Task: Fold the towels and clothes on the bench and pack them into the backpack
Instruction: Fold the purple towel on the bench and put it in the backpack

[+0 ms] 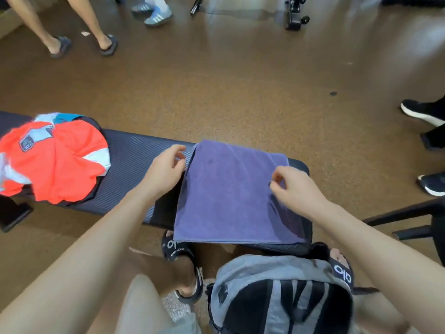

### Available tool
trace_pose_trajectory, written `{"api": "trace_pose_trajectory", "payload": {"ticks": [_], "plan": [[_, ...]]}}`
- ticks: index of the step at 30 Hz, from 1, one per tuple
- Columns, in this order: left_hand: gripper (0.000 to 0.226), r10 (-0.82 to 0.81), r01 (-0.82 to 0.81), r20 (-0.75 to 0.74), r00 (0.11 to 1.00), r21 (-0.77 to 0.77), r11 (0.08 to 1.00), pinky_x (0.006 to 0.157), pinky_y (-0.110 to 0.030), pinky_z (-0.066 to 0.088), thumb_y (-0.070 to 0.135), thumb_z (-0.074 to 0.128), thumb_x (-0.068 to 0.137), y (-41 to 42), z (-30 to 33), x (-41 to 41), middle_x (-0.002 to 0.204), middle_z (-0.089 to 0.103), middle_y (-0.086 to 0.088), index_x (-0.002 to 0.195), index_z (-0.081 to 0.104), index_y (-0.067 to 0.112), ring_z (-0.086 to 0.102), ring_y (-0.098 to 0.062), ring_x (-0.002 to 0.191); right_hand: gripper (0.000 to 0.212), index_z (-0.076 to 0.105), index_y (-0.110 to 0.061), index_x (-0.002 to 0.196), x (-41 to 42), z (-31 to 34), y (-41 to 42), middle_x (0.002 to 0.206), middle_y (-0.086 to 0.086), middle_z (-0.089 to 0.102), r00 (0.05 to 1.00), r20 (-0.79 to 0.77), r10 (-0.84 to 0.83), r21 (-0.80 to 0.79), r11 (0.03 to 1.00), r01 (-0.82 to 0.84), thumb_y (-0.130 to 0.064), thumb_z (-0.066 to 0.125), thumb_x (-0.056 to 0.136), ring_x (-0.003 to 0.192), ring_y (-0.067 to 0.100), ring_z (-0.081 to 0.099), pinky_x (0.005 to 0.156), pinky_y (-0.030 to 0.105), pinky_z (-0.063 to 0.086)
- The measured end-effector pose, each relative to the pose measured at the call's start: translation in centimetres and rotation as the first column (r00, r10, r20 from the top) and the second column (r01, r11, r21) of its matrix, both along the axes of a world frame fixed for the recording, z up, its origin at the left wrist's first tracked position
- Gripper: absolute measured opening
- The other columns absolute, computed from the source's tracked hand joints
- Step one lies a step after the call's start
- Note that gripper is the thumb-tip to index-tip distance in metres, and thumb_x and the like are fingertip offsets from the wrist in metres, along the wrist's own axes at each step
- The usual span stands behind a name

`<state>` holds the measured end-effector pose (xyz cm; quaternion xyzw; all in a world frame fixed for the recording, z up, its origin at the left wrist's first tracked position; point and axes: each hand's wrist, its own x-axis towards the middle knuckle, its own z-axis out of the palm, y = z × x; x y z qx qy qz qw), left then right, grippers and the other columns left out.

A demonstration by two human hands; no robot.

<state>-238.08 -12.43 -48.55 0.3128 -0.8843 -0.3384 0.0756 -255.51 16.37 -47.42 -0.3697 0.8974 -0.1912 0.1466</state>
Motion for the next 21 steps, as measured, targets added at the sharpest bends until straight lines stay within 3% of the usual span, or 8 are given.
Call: {"api": "trace_pose_trajectory", "payload": {"ticks": [3,6,10,13,15,17,19,21], "plan": [[0.056,0.004,-0.005,0.003,1.000,0.013,1.000,0.105,-0.037,0.044,-0.003,0.043,0.094,-1.7,-1.6,-2.8,0.133,0.060,-0.003,0.145,0.050,0.019,0.059,-0.023,0.115,0.030,0.060,-0.011,0.121,-2.6,-2.1,-4.2,0.115,0.011,0.061,0.994,-0.087,-0.059,-0.024,0.998,0.057,-0.026,0.057,0.095,0.110,0.032,0.056,0.090,0.039,0.043],[0.066,-0.030,0.030,0.056,0.998,-0.009,1.000,0.100,-0.026,0.040,-0.011,0.042,0.088,-3.5,-2.5,-5.1,0.135,0.057,-0.001,0.145,0.053,0.023,0.058,-0.019,0.109,0.051,0.048,-0.014,0.144,-4.0,-4.6,-6.8,0.135,0.010,0.056,0.989,-0.130,-0.068,0.046,0.996,0.075,-0.036,0.051,0.098,0.127,0.033,0.049,0.107,0.045,0.038],[0.064,-0.201,0.199,0.083,0.976,0.023,0.980,0.091,-0.015,0.039,-0.012,0.049,0.083,-5.2,-3.0,-6.8,0.122,0.060,0.004,0.131,0.065,0.027,0.056,-0.016,0.098,0.058,0.048,-0.013,0.145,-3.3,-7.8,-7.0,0.135,0.008,0.056,0.947,-0.305,-0.101,0.087,0.987,0.133,-0.046,0.031,0.100,0.127,0.029,0.048,0.117,0.044,0.028],[0.049,-0.283,0.281,0.013,0.959,0.082,0.956,0.086,-0.008,0.038,-0.004,0.061,0.086,-5.6,-2.9,-7.3,0.116,0.062,0.008,0.112,0.068,0.037,0.056,-0.014,0.096,0.057,0.051,-0.013,0.143,-3.1,-8.3,-6.9,0.132,0.007,0.058,0.933,-0.336,-0.125,0.055,0.987,0.151,-0.046,0.032,0.100,0.126,0.027,0.048,0.117,0.044,0.028],[0.037,-0.294,0.295,-0.028,0.955,0.128,0.947,0.087,-0.017,0.046,0.000,0.066,0.086,-5.2,-2.6,-7.8,0.109,0.064,0.006,0.092,0.068,0.037,0.058,-0.013,0.095,0.056,0.051,-0.014,0.142,-3.2,-8.2,-7.0,0.130,0.005,0.058,0.930,-0.344,-0.129,0.050,0.987,0.155,-0.045,0.033,0.100,0.125,0.026,0.049,0.117,0.044,0.028],[0.026,-0.264,0.264,-0.029,0.964,0.206,0.942,0.087,-0.036,0.054,0.001,0.065,0.084,-4.8,-2.3,-8.1,0.103,0.067,0.001,0.082,0.064,0.027,0.061,-0.017,0.090,0.055,0.052,-0.014,0.142,-3.1,-8.2,-7.1,0.130,0.005,0.059,0.928,-0.349,-0.134,0.037,0.987,0.156,-0.044,0.034,0.100,0.125,0.026,0.049,0.118,0.043,0.027],[0.016,-0.240,0.238,-0.024,0.970,0.250,0.938,0.084,-0.046,0.055,0.004,0.062,0.083,-4.6,-1.8,-8.2,0.098,0.071,-0.003,0.081,0.056,0.018,0.065,-0.028,0.088,0.054,0.053,-0.014,0.141,-3.0,-8.1,-7.1,0.129,0.004,0.059,0.928,-0.346,-0.136,0.035,0.987,0.157,-0.044,0.035,0.100,0.125,0.025,0.049,0.118,0.042,0.026],[0.011,-0.230,0.229,-0.027,0.973,0.248,0.941,0.078,-0.047,0.054,0.009,0.058,0.083,-4.6,-1.3,-8.2,0.089,0.070,-0.007,0.084,0.049,0.015,0.064,-0.034,0.082,0.055,0.053,-0.014,0.141,-3.0,-8.2,-7.1,0.130,0.004,0.059,0.927,-0.350,-0.135,0.043,0.986,0.161,-0.045,0.035,0.100,0.125,0.025,0.049,0.118,0.042,0.026]]}}
